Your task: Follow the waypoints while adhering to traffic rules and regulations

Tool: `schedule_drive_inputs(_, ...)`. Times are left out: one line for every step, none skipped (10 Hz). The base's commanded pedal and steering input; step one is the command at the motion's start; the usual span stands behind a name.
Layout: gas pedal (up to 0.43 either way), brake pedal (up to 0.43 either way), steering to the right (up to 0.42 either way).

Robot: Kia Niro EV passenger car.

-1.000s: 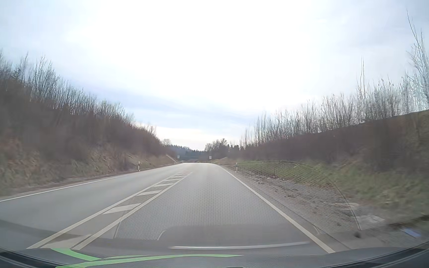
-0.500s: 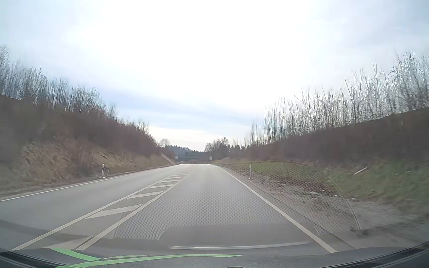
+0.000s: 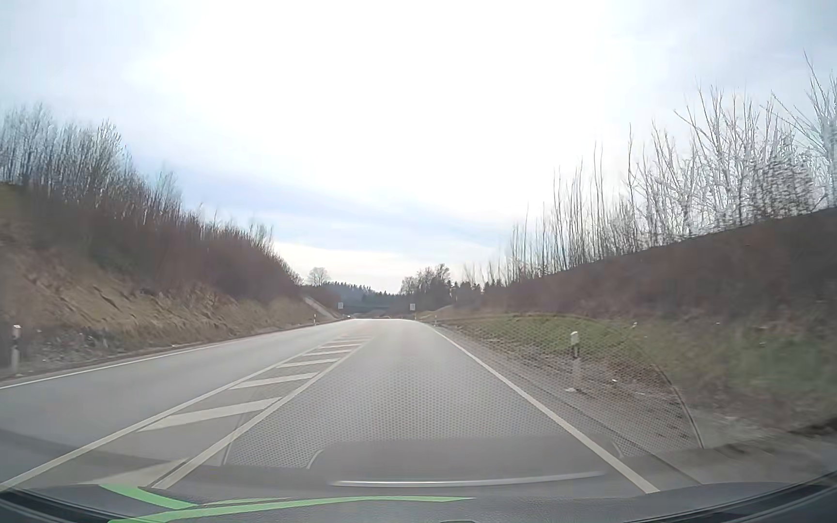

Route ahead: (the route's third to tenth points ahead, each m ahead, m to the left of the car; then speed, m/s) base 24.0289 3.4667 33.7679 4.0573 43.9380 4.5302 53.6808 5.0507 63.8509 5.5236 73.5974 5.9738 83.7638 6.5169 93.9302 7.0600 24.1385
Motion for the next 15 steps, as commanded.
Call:
schedule_drive_inputs(0.169,0.000,-0.001)
schedule_drive_inputs(0.169,0.000,-0.001)
schedule_drive_inputs(0.169,0.000,-0.001)
schedule_drive_inputs(0.169,0.000,-0.001)
schedule_drive_inputs(0.157,0.000,-0.001)
schedule_drive_inputs(0.138,0.000,-0.001)
schedule_drive_inputs(0.118,0.000,-0.001)
schedule_drive_inputs(0.087,0.000,-0.001)
schedule_drive_inputs(0.067,0.000,-0.001)
schedule_drive_inputs(0.059,0.000,-0.001)
schedule_drive_inputs(0.047,0.000,-0.001)
schedule_drive_inputs(0.039,0.000,-0.001)
schedule_drive_inputs(0.039,0.000,-0.001)
schedule_drive_inputs(0.039,0.000,-0.001)
schedule_drive_inputs(0.039,0.000,-0.001)
